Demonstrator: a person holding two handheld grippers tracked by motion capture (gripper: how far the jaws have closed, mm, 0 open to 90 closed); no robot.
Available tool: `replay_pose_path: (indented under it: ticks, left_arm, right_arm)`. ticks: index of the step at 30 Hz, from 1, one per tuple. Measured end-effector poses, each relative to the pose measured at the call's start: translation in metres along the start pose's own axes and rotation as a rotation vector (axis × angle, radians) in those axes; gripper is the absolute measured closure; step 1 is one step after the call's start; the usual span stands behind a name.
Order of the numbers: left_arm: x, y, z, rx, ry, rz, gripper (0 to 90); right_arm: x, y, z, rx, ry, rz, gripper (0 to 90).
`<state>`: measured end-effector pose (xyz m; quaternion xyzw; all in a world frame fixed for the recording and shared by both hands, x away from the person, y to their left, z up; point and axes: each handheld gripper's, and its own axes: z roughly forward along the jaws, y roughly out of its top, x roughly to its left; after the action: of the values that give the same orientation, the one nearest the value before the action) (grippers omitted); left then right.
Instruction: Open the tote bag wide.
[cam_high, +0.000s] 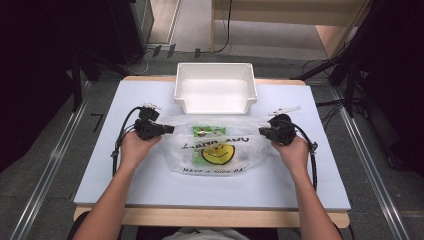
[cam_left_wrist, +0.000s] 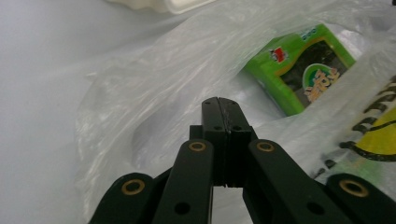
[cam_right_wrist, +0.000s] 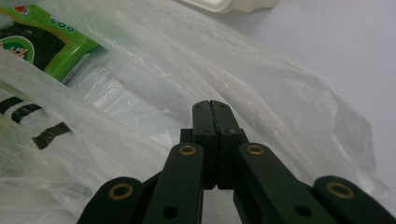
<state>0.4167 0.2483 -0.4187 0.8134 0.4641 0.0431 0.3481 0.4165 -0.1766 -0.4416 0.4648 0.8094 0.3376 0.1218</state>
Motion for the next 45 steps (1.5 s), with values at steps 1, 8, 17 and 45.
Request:
replay_pose_path:
  ticks: [1, 8, 17, 45]
  left_arm:
    - [-0.002, 0.002, -0.001, -0.004, -0.005, 0.005, 90.0]
    - [-0.014, 0.015, 0.0, -0.001, -0.027, 0.035, 90.0]
    - [-0.02, 0.035, 0.018, 0.03, -0.031, 0.045, 90.0]
    - [0.003, 0.027, 0.067, 0.073, 0.039, 0.012, 90.0]
  right_arm:
    - [0.001, 0.002, -0.001, -0.004, -0.004, -0.002, 90.0]
    - [0.015, 0.015, -0.015, -0.039, 0.028, -0.038, 90.0]
    - [0.036, 0.044, 0.008, -0.069, 0.104, -0.085, 90.0]
    - [0.027, 0.05, 0.086, 0.011, 0.045, -0.009, 90.0]
